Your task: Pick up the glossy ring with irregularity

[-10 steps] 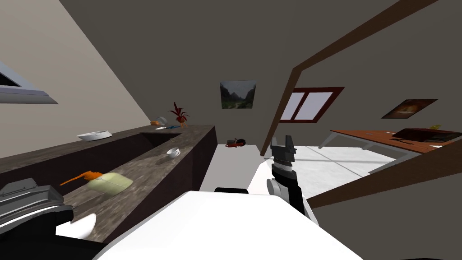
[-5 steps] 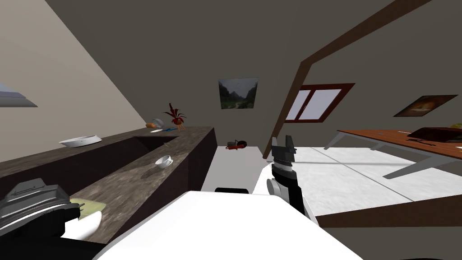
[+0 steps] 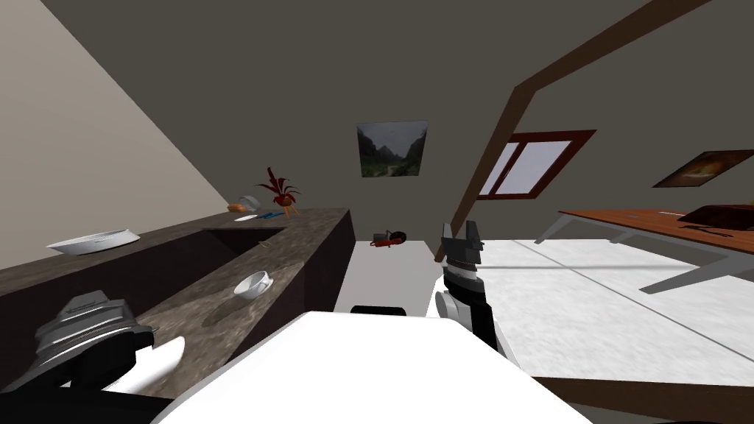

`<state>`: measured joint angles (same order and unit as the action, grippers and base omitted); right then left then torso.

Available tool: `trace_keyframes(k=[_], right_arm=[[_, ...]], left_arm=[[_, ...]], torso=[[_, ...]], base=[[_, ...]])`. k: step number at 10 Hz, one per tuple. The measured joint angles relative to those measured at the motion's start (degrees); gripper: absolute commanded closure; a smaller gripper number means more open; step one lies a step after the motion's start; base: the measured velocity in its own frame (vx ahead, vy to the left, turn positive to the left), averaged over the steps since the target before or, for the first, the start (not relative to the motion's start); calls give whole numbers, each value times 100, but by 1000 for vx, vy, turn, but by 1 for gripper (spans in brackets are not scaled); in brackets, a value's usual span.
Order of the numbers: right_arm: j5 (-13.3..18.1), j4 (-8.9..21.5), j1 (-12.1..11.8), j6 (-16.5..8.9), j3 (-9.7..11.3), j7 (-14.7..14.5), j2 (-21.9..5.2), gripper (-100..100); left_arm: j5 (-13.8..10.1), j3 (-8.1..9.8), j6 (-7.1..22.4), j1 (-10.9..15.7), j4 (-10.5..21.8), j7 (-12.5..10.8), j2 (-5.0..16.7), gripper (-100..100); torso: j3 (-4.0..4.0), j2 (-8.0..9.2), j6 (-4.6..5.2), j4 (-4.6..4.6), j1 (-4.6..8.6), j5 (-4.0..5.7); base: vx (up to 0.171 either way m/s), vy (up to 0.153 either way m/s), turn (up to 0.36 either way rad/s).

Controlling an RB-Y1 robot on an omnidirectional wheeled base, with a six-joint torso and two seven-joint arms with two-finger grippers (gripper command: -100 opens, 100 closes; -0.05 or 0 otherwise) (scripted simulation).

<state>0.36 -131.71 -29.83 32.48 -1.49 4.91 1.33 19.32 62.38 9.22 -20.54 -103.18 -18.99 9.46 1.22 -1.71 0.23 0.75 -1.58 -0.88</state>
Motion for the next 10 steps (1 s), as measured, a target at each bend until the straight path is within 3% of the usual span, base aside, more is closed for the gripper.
trace_keyframes(k=[7,10], right_arm=[[0,0,0,0,0,0,0,0],[0,0,0,0,0,0,0,0]], left_arm=[[316,-263,412,172,275,329,-300,-100],[403,-413,698,206,301,478,-579,-100]], torso=[[-8,13,-1,-3,-3,-2],[-6,11,-1,-2,-5,-2]], base=[[142,217,-48],[132,205,-48]])
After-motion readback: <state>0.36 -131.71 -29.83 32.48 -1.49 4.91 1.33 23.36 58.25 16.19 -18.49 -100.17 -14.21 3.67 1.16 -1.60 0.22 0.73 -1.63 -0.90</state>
